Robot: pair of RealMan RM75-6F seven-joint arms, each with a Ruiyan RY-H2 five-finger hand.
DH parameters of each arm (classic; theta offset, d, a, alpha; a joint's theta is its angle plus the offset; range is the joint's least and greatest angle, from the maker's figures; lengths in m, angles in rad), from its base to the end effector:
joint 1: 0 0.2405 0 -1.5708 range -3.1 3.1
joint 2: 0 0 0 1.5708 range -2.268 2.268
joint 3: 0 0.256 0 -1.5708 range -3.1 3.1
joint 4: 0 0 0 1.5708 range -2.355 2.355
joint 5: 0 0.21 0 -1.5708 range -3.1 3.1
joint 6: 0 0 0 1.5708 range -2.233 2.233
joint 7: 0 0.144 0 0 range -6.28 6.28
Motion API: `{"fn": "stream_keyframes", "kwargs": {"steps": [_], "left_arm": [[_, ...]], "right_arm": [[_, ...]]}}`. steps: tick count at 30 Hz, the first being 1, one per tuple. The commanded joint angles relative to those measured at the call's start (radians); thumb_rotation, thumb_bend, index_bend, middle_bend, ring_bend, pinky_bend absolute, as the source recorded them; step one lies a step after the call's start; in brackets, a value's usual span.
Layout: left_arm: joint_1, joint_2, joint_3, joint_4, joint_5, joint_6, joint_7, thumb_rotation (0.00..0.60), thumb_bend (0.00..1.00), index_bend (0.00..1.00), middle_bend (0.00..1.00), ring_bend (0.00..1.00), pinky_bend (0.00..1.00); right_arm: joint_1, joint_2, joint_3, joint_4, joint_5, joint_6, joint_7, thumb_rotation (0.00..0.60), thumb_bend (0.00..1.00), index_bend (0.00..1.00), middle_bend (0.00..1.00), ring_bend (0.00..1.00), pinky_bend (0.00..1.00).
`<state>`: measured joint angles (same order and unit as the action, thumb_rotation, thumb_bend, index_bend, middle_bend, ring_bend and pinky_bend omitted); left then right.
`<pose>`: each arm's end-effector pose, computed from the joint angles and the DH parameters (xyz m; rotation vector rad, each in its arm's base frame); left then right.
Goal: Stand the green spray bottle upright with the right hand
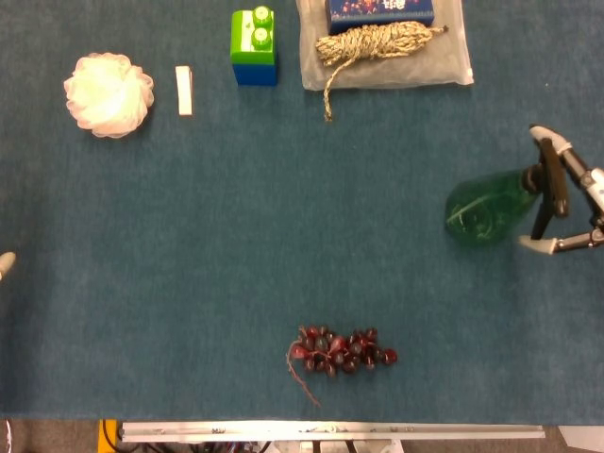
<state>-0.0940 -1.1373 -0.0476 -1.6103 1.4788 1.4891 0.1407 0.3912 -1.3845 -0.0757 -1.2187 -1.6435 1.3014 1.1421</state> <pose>-0.3108 0.1833 0.1547 -1.4105 -0.8116 -0.8108 -0.2981 -0.2529 0.0599 1.3753 -1.8275 1.5167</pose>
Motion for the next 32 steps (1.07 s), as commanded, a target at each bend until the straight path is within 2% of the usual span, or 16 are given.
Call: {"fn": "stream_keyframes", "kwargs": {"steps": [1, 10, 16, 19, 26, 32], "left_arm": [[0.0, 0.0, 0.0, 0.0, 0.0, 0.0, 0.0, 0.6, 0.0, 0.0, 0.0, 0.0, 0.0], [0.0, 0.0, 0.0, 0.0, 0.0, 0.0, 0.0, 0.6, 0.0, 0.0, 0.0, 0.0, 0.0], [0.0, 0.0, 0.0, 0.0, 0.0, 0.0, 0.0, 0.6, 0.0, 0.0, 0.0, 0.0, 0.0], [0.0, 0.0, 0.0, 0.0, 0.0, 0.0, 0.0, 0.6, 0.0, 0.0, 0.0, 0.0, 0.0], [0.0, -0.001, 0.0, 0.001, 0.0, 0.001, 0.0, 0.6, 0.0, 0.0, 0.0, 0.0, 0.0], [0.0, 0.0, 0.0, 0.001, 0.0, 0.0, 0.0, 0.6, 0.0, 0.0, 0.0, 0.0, 0.0]], "right_arm": [[-0.042, 0.088, 0.022, -0.129, 0.064, 0.017, -0.222, 0.6, 0.0, 0.05, 0.01, 0.0, 0.03], [-0.094, 0.293, 0.036, -0.389, 0.166, 0.015, -0.658, 0.6, 0.0, 0.05, 0.01, 0.0, 0.03], [-0.14, 0.364, 0.048, -0.502, 0.213, 0.071, -0.944, 0.6, 0.0, 0.05, 0.05, 0.0, 0.03], [-0.164, 0.363, 0.059, -0.516, 0.222, 0.117, -1.05, 0.6, 0.0, 0.05, 0.07, 0.0, 0.03], [-0.236, 0.294, 0.087, -0.5, 0.242, 0.272, -1.424, 0.6, 0.0, 0.05, 0.07, 0.0, 0.03], [-0.266, 0.291, 0.089, -0.527, 0.227, 0.298, -1.461, 0.6, 0.0, 0.05, 0.07, 0.0, 0.03]]}}
